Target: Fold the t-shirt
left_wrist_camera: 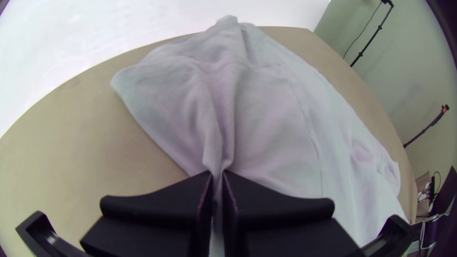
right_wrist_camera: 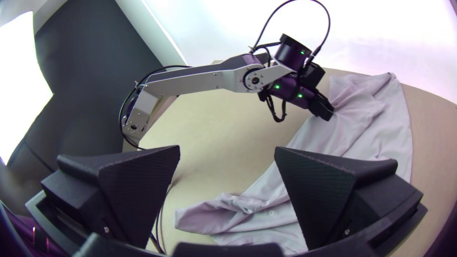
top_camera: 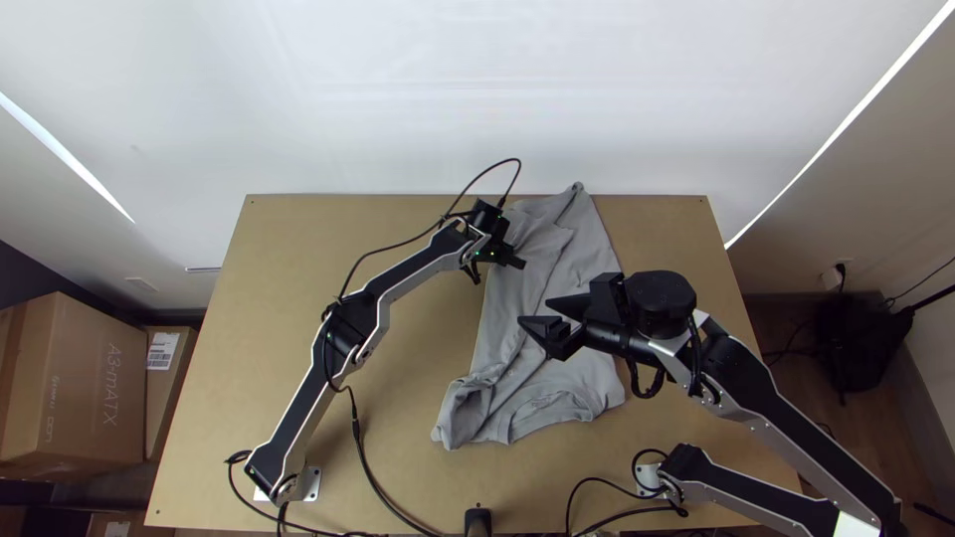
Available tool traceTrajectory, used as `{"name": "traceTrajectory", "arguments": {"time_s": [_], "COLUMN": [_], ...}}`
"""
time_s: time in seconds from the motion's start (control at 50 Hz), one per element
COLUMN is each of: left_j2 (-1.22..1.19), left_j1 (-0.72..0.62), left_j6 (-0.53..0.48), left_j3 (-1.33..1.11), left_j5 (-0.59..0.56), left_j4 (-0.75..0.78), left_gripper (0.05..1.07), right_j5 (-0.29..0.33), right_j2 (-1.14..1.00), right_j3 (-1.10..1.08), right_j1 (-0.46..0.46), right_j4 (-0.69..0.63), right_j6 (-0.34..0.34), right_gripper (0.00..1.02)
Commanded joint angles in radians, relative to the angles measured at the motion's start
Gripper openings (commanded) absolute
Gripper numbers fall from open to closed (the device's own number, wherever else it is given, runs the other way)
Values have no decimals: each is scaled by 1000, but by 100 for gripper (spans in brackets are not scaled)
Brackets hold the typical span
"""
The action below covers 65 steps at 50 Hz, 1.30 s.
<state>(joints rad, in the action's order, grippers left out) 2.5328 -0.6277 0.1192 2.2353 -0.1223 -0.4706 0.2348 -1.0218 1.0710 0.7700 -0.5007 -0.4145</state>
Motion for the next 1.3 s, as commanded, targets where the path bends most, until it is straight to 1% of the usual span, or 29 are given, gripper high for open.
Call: {"name": "traceTrajectory", "arguments": {"time_s": [0.0,0.1,0.32,0.44,0.62,0.82,1.02,1.04,1.06,1.1,1.16,1.18,1.22,1.28], "left_j2": [-69,-147,-358,-445,-594,-733,-793,-798,-799,-802,-799,-795,-795,-812], "left_j1": [75,141,269,316,338,342,414,427,438,459,499,513,539,557], "left_j6": [5,5,-15,-26,-49,-98,-159,-171,-176,-197,-208,-210,-219,-208], "left_j3": [-36,-138,-454,-582,-795,-994,-1056,-1057,-1059,-1060,-1053,-1045,-1028,-1007], "left_j5": [7,7,0,-8,-14,-16,-16,-16,-16,-16,-19,-37,-89,-112], "left_j4": [-94,-111,13,36,66,89,87,87,89,90,96,87,75,78], "left_gripper": [8,8,8,8,8,8,9,14,20,39,85,104,103,103], "right_j5": [-5,-6,-5,-5,-5,-6,-5,-6,-5,-5,-5,-5,-5,-6], "right_j2": [12,12,12,8,-4,-18,-20,-20,-20,-20,-20,-20,-15,-15], "right_j3": [-31,-37,-60,-60,-54,-45,-49,-49,-49,-46,-42,-42,-42,-40], "right_j1": [-29,-38,-77,-78,-80,-84,-101,-101,-103,-103,-104,-103,-103,-104], "right_j4": [14,19,39,44,44,44,34,33,30,21,10,7,2,-4], "right_j6": [-15,-14,-15,-17,-27,-29,-27,-27,-27,-27,-27,-27,-27,-29], "right_gripper": [91,91,91,91,91,91,92,92,94,97,97,97,97,97]}}
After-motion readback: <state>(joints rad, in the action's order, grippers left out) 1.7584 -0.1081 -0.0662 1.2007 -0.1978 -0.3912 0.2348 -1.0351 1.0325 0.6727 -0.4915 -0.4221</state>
